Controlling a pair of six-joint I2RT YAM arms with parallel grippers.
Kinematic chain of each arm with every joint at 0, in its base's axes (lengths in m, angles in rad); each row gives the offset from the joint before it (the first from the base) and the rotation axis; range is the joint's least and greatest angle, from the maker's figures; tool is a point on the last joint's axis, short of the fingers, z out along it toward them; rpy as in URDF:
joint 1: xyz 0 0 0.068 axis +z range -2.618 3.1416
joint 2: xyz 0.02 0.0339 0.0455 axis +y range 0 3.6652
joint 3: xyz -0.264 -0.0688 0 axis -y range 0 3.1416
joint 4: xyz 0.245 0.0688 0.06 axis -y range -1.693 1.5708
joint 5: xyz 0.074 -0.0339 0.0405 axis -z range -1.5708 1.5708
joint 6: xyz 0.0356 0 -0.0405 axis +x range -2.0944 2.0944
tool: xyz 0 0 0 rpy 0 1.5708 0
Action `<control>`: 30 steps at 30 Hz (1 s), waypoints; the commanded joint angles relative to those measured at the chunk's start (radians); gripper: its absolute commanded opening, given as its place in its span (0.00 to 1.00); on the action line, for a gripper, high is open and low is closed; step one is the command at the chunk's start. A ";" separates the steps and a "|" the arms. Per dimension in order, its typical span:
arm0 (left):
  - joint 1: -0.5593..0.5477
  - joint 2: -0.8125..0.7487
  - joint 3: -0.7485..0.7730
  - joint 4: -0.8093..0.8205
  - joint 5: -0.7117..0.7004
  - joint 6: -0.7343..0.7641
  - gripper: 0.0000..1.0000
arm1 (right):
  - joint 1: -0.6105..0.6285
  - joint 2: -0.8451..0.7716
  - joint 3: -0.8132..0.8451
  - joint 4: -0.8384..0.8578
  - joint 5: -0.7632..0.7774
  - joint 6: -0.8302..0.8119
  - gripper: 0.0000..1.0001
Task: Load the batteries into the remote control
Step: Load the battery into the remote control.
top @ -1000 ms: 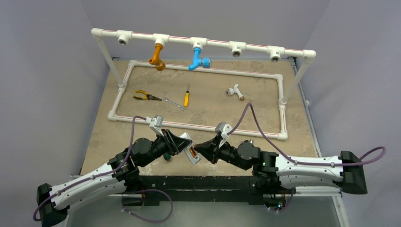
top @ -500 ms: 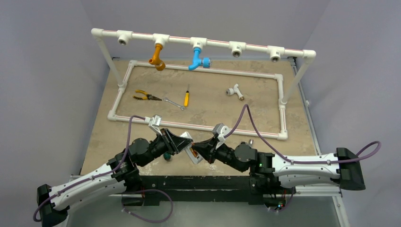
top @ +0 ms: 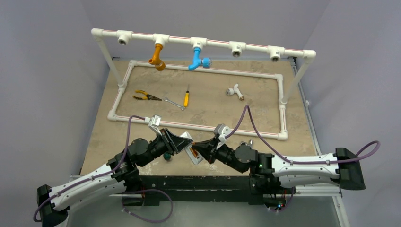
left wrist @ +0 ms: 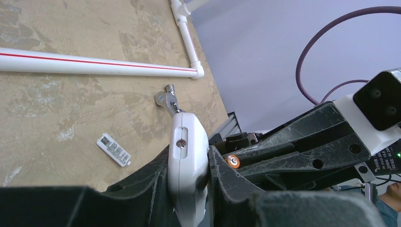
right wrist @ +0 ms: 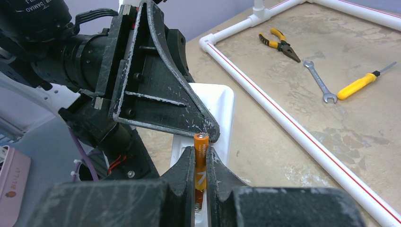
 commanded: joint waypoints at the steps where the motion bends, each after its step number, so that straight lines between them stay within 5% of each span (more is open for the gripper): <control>1: 0.003 -0.002 0.002 0.097 0.026 -0.030 0.00 | 0.002 0.004 -0.016 0.053 0.029 0.006 0.00; 12: 0.003 0.011 0.000 0.112 0.034 -0.037 0.00 | 0.003 0.037 -0.056 0.118 -0.002 0.017 0.00; 30: 0.003 -0.009 -0.011 0.111 0.032 -0.059 0.00 | 0.023 0.040 -0.067 -0.010 0.015 -0.072 0.00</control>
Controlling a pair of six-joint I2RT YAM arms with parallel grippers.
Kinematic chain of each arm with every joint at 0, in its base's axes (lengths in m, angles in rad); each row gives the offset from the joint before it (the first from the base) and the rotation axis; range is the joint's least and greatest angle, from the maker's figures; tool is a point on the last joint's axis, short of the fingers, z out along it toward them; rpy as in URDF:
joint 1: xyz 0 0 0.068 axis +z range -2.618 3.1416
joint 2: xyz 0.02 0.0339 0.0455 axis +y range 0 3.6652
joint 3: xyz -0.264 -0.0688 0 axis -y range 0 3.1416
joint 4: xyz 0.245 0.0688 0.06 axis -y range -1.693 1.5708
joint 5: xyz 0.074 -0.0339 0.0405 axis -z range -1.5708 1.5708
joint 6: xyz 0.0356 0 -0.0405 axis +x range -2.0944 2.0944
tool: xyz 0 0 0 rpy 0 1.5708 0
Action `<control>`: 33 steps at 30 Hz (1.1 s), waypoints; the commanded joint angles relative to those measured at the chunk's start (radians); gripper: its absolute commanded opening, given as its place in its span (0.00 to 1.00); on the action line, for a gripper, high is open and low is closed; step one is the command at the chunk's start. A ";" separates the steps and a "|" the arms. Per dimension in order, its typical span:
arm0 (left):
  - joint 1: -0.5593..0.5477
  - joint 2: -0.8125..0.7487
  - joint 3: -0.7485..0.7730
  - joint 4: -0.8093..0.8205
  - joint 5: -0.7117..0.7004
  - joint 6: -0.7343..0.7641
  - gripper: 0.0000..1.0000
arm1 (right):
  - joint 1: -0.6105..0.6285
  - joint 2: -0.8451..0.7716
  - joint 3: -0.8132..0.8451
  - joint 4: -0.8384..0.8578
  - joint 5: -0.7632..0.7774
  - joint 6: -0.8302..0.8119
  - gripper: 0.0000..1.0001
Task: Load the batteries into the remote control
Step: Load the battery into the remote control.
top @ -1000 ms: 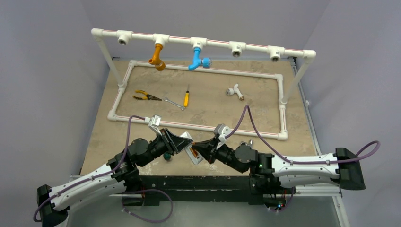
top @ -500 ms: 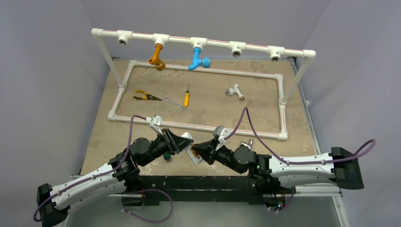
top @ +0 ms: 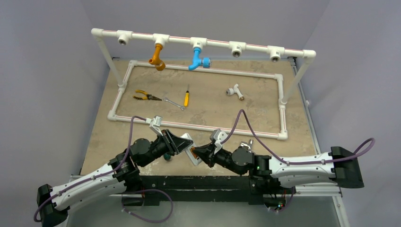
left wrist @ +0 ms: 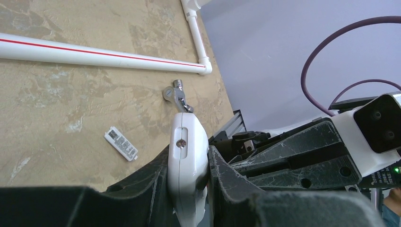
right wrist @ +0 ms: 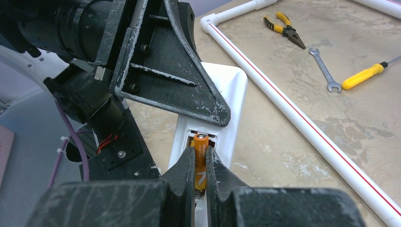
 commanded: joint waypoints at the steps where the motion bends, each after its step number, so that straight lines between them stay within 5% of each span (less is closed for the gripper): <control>1: -0.003 -0.011 0.007 0.121 0.030 -0.041 0.00 | 0.004 0.009 -0.019 -0.035 0.033 -0.037 0.00; 33: -0.002 -0.053 0.003 0.171 0.062 -0.097 0.00 | 0.043 0.013 -0.089 0.101 0.176 -0.064 0.06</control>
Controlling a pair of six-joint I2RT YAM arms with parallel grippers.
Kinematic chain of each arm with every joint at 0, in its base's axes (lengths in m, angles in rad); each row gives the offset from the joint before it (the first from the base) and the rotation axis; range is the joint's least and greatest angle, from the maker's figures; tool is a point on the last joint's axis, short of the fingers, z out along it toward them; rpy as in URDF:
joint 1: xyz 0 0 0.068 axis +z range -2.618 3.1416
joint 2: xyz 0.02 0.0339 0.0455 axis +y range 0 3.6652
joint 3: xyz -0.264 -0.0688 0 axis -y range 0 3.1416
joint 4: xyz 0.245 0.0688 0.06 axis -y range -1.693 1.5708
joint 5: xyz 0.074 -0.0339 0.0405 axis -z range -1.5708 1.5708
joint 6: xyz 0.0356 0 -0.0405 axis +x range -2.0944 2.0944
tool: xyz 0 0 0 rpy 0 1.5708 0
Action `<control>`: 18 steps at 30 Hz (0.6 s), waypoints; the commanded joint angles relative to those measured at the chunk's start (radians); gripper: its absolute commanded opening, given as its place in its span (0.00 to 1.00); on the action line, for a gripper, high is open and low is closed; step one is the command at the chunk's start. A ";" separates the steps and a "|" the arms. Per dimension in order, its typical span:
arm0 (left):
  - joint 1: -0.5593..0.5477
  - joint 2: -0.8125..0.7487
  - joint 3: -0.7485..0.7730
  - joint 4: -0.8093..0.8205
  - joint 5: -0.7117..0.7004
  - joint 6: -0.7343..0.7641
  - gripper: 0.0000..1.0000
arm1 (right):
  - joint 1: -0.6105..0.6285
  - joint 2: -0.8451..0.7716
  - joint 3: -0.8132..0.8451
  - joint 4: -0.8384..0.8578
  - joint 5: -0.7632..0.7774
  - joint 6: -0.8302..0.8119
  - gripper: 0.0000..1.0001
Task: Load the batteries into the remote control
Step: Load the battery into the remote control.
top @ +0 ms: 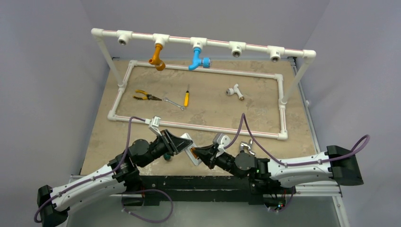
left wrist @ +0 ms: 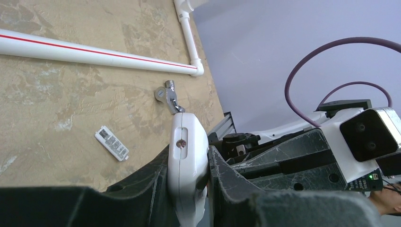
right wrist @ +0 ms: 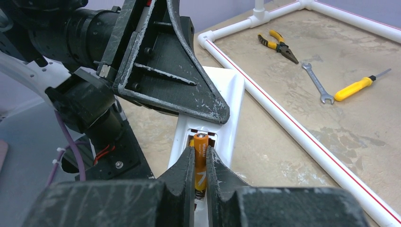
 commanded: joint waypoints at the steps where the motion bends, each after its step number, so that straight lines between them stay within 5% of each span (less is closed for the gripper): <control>1: -0.003 -0.033 0.022 0.154 0.057 -0.056 0.00 | -0.008 -0.006 -0.030 -0.054 0.091 -0.010 0.07; 18: -0.004 -0.014 0.024 0.169 0.078 -0.060 0.00 | -0.008 -0.006 -0.029 -0.059 0.114 0.004 0.31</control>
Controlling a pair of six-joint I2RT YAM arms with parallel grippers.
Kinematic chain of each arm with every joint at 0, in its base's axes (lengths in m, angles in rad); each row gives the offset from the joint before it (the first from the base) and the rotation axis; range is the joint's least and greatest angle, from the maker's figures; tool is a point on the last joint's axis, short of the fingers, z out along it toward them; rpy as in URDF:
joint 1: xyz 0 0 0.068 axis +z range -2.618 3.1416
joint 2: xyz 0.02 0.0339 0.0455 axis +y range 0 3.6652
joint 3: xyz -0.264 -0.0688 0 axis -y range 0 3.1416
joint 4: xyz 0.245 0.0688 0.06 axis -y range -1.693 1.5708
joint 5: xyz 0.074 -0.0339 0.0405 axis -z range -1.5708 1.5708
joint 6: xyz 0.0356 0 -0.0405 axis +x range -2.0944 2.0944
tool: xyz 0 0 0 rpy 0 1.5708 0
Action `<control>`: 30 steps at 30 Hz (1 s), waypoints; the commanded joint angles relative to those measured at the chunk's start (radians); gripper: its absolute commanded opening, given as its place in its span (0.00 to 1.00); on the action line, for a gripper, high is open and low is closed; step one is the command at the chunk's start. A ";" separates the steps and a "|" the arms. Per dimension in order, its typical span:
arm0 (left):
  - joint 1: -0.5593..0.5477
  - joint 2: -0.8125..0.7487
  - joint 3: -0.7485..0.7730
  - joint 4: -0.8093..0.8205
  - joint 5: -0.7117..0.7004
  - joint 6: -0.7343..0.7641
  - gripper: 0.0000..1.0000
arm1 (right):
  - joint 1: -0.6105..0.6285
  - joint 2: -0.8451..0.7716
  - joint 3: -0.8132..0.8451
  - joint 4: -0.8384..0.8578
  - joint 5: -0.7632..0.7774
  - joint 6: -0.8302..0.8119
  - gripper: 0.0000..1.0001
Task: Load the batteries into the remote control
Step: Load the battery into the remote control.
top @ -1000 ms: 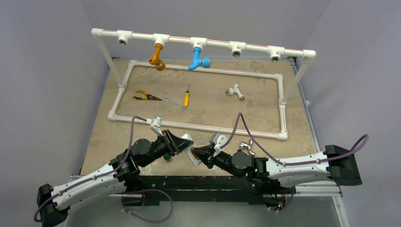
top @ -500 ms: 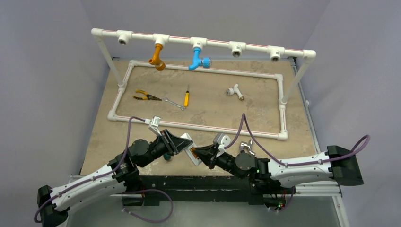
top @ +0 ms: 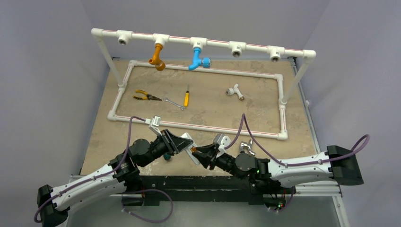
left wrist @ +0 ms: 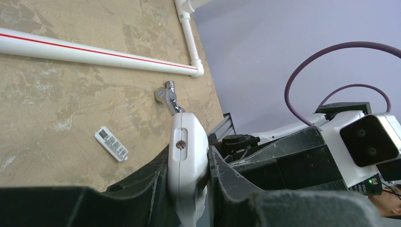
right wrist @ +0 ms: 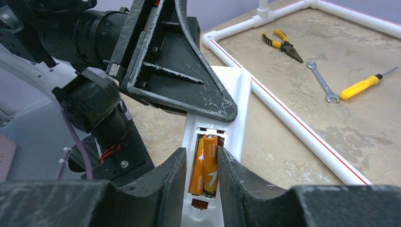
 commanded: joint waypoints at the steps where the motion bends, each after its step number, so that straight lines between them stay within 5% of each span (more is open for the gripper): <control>1: -0.007 -0.024 0.024 0.160 0.078 -0.044 0.00 | -0.015 0.000 -0.023 -0.065 0.113 -0.009 0.32; 14: -0.007 -0.009 0.019 0.162 0.084 -0.045 0.00 | -0.015 -0.113 0.045 -0.212 0.128 -0.044 0.45; 30: -0.007 -0.009 0.017 0.161 0.105 -0.042 0.00 | -0.015 -0.187 0.140 -0.331 -0.055 -0.094 0.49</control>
